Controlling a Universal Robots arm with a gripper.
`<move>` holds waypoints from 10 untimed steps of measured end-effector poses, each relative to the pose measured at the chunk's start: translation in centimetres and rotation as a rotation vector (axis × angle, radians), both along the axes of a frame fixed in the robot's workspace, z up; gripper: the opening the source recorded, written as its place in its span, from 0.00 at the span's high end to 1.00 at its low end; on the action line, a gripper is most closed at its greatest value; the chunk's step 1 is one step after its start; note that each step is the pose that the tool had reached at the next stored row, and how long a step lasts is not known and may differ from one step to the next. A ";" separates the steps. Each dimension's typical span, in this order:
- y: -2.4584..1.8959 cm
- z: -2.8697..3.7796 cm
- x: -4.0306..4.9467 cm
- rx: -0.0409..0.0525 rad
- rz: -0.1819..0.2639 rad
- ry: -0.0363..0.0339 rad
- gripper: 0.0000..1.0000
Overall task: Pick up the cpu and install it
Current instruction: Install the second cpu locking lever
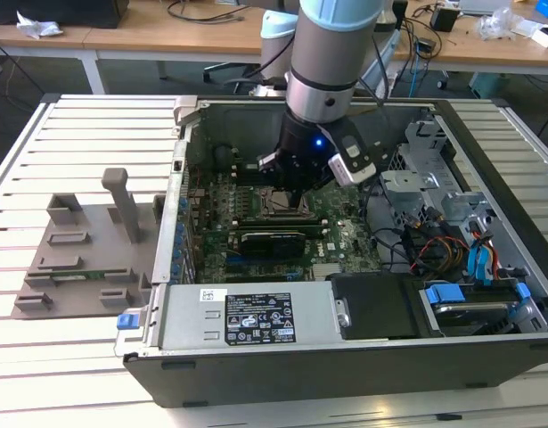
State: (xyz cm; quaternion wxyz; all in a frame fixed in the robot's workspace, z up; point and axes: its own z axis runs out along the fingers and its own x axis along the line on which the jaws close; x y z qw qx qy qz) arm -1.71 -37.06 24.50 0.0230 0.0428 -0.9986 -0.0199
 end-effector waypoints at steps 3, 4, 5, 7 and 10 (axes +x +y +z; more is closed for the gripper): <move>-0.21 -0.46 -0.33 0.0003 0.000 0.0000 0.89; -0.21 -0.69 -0.57 0.0004 0.000 0.0000 0.89; -0.21 -0.86 -0.71 0.0005 0.000 0.0000 0.89; -0.21 -1.16 -0.95 0.0004 0.000 0.0000 0.89; -0.21 -1.51 -1.18 0.0004 0.000 0.0000 0.89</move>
